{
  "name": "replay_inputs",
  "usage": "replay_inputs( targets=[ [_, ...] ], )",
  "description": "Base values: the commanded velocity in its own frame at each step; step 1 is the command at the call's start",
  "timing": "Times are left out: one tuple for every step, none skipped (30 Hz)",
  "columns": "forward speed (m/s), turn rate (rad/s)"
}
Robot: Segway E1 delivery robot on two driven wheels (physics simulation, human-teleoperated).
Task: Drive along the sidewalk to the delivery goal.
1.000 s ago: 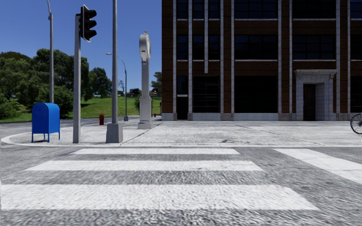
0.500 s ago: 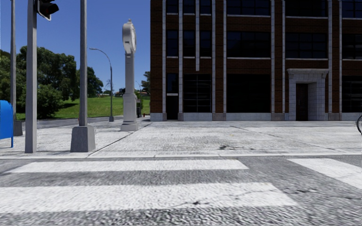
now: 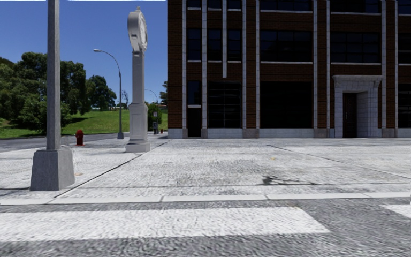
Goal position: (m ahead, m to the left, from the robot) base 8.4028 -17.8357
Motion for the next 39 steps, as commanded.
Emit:
replay_inputs(
  targets=[
    [2.0, 0.0],
    [2.0, 0.0],
    [2.0, 0.0],
    [0.89, 0.0],
    [0.89, 0.0],
    [0.89, 0.0],
    [0.89, 0.0],
    [0.89, 0.0],
    [0.89, 0.0],
    [0.89, 0.0],
    [0.89, 0.0],
    [0.89, 0.0],
    [0.9, 0.0],
    [0.9, 0.0],
    [0.9, 0.0],
    [0.9, 0.0],
    [0.9, 0.0],
    [0.87, 0.0],
    [0.83, 0.0],
    [0.83, 0.0],
    [0.73, 0.0],
    [0.65, 0.0],
    [0.62, 0.0],
    [0.62, 0.0],
    [0.61, 0.0],
    [0.6, 0.0],
    [0.6, 0.0],
    [0.6, 0.0],
    [0.61, 0.0],
    [0.75, 0.0],
    [0.85, 0.0],
    [0.91, 0.0],
    [0.91, 0.0],
    [0.92, 0.0],
    [0.93, 0.0],
    [0.93, 0.0],
    [0.93, 0.0],
    [0.93, 0.0],
    [0.93, 0.0]
  ],
)
